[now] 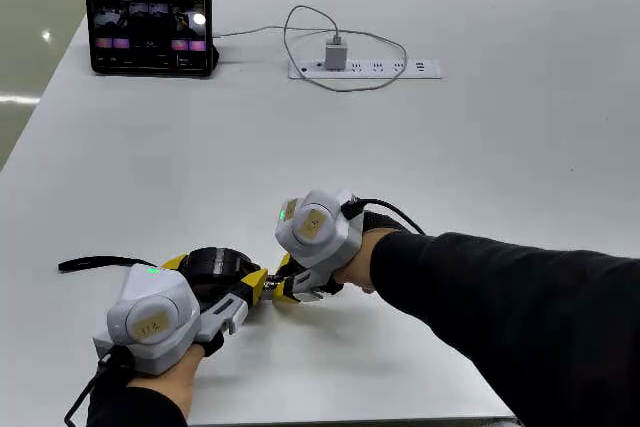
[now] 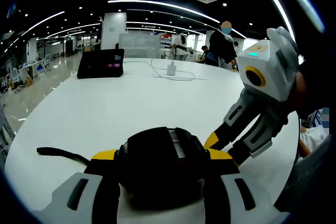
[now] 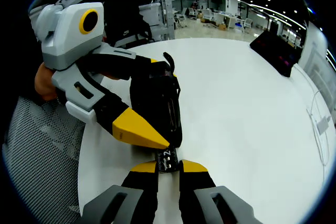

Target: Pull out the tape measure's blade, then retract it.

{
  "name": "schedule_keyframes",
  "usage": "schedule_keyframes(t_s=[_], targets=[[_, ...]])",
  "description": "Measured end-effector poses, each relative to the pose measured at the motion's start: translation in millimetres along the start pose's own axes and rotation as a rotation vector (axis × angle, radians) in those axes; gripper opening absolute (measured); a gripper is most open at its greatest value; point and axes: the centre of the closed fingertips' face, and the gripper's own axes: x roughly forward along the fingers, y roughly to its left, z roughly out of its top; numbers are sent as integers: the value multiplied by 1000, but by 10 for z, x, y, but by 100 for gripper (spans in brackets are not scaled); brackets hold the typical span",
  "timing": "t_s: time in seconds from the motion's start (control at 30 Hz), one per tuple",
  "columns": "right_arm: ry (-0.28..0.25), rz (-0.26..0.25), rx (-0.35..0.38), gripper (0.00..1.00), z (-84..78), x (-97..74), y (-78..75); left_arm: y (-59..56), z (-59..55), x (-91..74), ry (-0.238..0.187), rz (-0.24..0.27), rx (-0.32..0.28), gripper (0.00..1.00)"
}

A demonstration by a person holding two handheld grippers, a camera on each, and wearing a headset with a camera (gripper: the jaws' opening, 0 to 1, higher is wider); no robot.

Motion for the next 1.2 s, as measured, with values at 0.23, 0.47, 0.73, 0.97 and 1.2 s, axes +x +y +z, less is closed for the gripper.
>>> schedule_keyframes(t_s=[0.23,0.47,0.73,0.97,1.2], targets=[[-8,2,3,11,31,28,7,4,3,1,-1,0,-1,60],[-16,3,8,11,56,45,9,3,5,2,-2,0,-3,60],[-22,-1,5,11,85,71,11,2,6,2,-2,-1,-1,60],[-21,-3,7,12,85,69,15,1,13,1,-9,-3,-1,61],[-17,-11,19,12,87,71,14,-5,21,1,-10,1,10,62]])
